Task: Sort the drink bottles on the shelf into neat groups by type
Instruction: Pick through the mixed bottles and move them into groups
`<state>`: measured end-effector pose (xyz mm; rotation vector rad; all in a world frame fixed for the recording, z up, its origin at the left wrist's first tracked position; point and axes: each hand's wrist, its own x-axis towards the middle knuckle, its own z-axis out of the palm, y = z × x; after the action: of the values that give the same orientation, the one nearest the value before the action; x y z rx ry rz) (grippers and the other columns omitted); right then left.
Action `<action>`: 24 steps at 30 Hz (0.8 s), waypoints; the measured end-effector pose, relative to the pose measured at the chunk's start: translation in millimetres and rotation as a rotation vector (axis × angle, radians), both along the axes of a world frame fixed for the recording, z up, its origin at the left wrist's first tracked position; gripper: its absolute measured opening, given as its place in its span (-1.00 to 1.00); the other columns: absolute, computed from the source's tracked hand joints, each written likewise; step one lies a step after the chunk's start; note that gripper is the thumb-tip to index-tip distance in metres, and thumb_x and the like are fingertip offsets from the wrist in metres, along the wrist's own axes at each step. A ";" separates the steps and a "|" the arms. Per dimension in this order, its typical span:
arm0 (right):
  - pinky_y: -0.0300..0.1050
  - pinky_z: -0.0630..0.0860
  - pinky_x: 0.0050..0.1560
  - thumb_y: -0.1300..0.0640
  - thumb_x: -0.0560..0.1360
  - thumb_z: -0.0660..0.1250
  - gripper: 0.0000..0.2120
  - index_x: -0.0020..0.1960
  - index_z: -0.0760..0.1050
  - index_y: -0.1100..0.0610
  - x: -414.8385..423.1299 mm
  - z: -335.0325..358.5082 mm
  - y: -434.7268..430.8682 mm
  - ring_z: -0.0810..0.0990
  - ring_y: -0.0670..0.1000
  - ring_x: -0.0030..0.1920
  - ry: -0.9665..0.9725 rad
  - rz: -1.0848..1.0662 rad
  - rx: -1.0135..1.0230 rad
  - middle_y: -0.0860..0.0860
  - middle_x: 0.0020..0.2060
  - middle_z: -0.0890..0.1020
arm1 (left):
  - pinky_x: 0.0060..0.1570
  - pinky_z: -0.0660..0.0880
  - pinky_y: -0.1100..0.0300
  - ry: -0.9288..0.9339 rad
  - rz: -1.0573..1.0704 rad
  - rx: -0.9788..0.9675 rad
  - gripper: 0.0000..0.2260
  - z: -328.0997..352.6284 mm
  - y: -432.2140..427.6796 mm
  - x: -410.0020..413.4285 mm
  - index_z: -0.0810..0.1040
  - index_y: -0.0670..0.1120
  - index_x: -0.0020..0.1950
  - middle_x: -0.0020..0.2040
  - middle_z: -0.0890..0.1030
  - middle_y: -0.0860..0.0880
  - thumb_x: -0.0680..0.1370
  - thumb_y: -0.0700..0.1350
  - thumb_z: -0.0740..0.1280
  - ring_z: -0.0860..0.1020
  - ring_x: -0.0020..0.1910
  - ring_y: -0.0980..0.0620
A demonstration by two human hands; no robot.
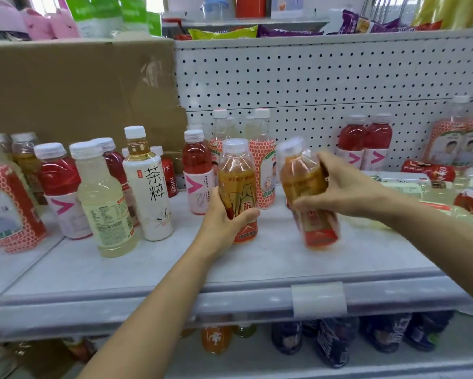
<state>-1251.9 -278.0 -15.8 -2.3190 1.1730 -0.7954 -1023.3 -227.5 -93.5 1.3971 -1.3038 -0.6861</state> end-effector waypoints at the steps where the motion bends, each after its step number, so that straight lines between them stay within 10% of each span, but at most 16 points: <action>1: -0.08 0.60 -0.01 -0.14 0.20 0.61 -0.38 0.13 0.37 -0.07 6.5 -2.5 0.9 0.63 -0.09 0.00 -0.086 -0.001 0.018 -0.09 -0.02 0.62 | 0.38 0.41 -0.03 -0.011 0.001 0.003 -0.32 0.4 0.9 -0.4 0.18 0.08 0.47 0.36 0.47 0.08 0.47 0.05 0.49 0.45 0.33 0.06; 7: -0.11 0.63 0.05 0.03 0.30 0.61 -0.37 0.23 0.35 0.05 33.5 -28.0 7.4 0.63 -0.14 0.01 -0.354 -0.065 0.063 -0.07 0.04 0.61 | 0.38 0.41 -0.05 -0.006 -0.007 0.022 -0.34 5.2 7.7 -2.8 0.15 0.09 0.49 0.40 0.44 0.07 0.51 0.03 0.45 0.43 0.37 0.04; 13: -0.45 0.46 -0.07 0.01 0.44 0.50 -0.40 0.37 0.29 0.02 9.5 -32.5 12.2 0.52 -0.22 0.05 -0.217 -0.056 0.042 -0.15 0.11 0.53 | 0.37 0.39 -0.09 0.017 0.117 -0.016 -0.33 13.4 21.4 -14.7 0.10 0.09 0.54 0.44 0.38 0.07 0.55 -0.09 0.42 0.37 0.37 0.10; 19: -0.17 0.36 0.25 -0.03 0.46 0.46 -0.49 0.37 0.44 0.05 -79.8 -29.5 -0.9 0.46 -0.11 0.21 0.109 -0.150 -0.075 -0.04 0.30 0.53 | 0.32 0.41 0.00 -0.620 0.225 -0.705 -0.49 14.8 50.3 -69.8 0.30 -0.12 0.42 0.30 0.35 -0.02 0.52 -0.15 0.40 0.35 0.31 -0.01; 24: -0.03 0.45 0.26 -0.05 0.41 0.50 -0.38 0.38 0.37 0.08 -154.8 -18.8 -27.5 0.49 0.01 0.19 0.441 -0.263 0.005 0.03 0.28 0.49 | 0.06 0.56 0.11 -0.904 -0.169 -0.484 -0.56 17.0 20.8 -160.5 0.35 0.01 0.42 0.35 0.36 0.04 0.57 0.07 0.32 0.46 0.23 0.08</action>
<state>-1406.7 -305.5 -34.5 -2.4401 1.6877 -0.3631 -1183.8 -206.7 -76.6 1.2144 -2.1273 0.2269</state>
